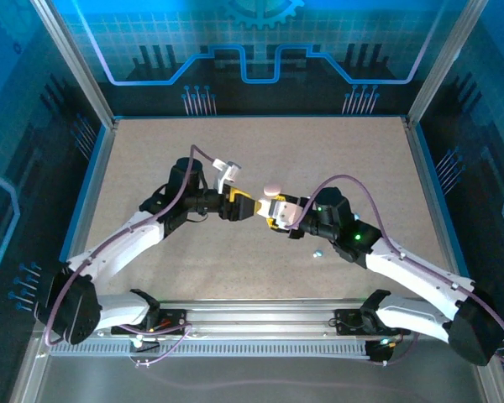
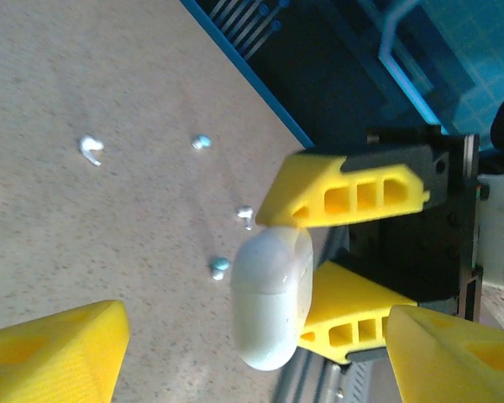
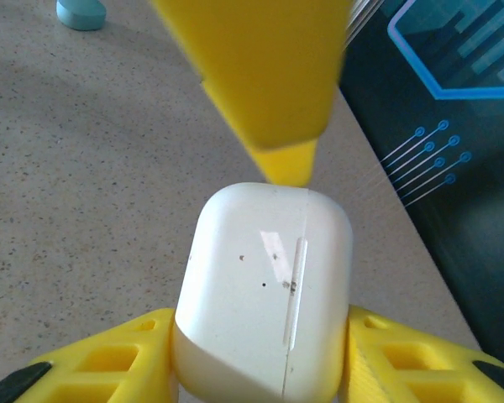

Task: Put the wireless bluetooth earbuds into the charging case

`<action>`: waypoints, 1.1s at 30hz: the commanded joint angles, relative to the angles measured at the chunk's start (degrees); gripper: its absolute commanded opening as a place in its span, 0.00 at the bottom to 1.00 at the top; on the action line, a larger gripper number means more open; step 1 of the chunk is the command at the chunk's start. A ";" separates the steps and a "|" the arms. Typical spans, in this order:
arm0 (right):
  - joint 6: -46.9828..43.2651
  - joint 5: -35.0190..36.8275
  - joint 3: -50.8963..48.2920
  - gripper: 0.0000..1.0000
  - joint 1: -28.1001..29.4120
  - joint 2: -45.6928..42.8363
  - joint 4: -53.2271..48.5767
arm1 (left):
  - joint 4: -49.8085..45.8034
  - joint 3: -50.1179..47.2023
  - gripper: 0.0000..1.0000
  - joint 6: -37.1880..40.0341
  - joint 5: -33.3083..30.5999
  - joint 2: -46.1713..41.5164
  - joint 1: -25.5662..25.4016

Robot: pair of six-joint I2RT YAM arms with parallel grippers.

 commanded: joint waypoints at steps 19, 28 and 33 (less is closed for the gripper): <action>-1.15 -0.10 3.02 0.47 0.82 -1.67 0.54 | 4.31 4.74 0.48 -2.09 6.45 6.32 -2.85; 0.38 2.00 3.01 0.47 0.80 -1.41 0.90 | 4.91 4.91 0.37 -2.37 5.35 6.55 -3.46; 1.27 2.69 3.19 0.47 0.80 -1.38 0.73 | 5.98 4.74 0.30 -2.81 4.76 6.60 -3.91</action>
